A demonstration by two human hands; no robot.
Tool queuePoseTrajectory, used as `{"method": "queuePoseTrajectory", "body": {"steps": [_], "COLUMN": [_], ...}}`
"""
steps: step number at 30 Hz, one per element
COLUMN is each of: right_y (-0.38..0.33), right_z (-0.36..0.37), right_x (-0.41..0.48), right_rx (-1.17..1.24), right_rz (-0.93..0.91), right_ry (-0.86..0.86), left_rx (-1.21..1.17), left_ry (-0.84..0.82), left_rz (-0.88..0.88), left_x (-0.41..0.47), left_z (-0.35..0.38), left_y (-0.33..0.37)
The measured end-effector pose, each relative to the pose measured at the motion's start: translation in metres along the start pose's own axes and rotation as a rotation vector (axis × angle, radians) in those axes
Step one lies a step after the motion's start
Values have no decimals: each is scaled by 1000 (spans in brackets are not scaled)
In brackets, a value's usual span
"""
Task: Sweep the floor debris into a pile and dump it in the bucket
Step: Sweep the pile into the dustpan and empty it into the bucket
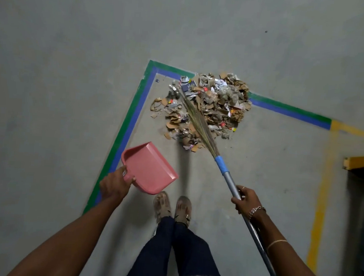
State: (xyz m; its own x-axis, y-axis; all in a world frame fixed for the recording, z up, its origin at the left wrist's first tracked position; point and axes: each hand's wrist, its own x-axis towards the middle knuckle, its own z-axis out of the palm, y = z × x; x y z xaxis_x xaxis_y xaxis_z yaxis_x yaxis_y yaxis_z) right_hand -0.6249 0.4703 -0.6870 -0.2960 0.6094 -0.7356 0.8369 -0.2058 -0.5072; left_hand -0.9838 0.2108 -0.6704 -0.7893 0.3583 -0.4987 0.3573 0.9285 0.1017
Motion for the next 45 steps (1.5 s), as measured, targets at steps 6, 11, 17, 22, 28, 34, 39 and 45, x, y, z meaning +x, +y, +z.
{"method": "queuePoseTrajectory", "body": {"steps": [6, 11, 17, 22, 28, 34, 39, 45], "right_y": [30, 53, 83, 112, 165, 208, 226, 233], "right_z": [-21, -24, -37, -76, -68, -28, 10, 20], "right_x": [68, 149, 289, 386, 408, 393, 366, 318], "right_rx": [-110, -158, -316, -496, -507, -427, -317, -244], "right_rz": [-38, -85, -226, -221, -167, -101, -97, -207], "right_ry": [150, 192, 313, 298, 239, 114, 12, -80], "left_rx": [40, 89, 12, 29, 25, 27, -38, -47], "left_ry": [-11, -12, 76, 70, 93, 135, 109, 118], "left_rz": [68, 73, 47, 22, -41, 24, 12, 12], "left_x": [37, 88, 175, 236, 256, 280, 296, 296], "left_z": [44, 104, 207, 287, 334, 336, 339, 342], "left_y": [30, 58, 97, 106, 82, 81, 106, 120]}}
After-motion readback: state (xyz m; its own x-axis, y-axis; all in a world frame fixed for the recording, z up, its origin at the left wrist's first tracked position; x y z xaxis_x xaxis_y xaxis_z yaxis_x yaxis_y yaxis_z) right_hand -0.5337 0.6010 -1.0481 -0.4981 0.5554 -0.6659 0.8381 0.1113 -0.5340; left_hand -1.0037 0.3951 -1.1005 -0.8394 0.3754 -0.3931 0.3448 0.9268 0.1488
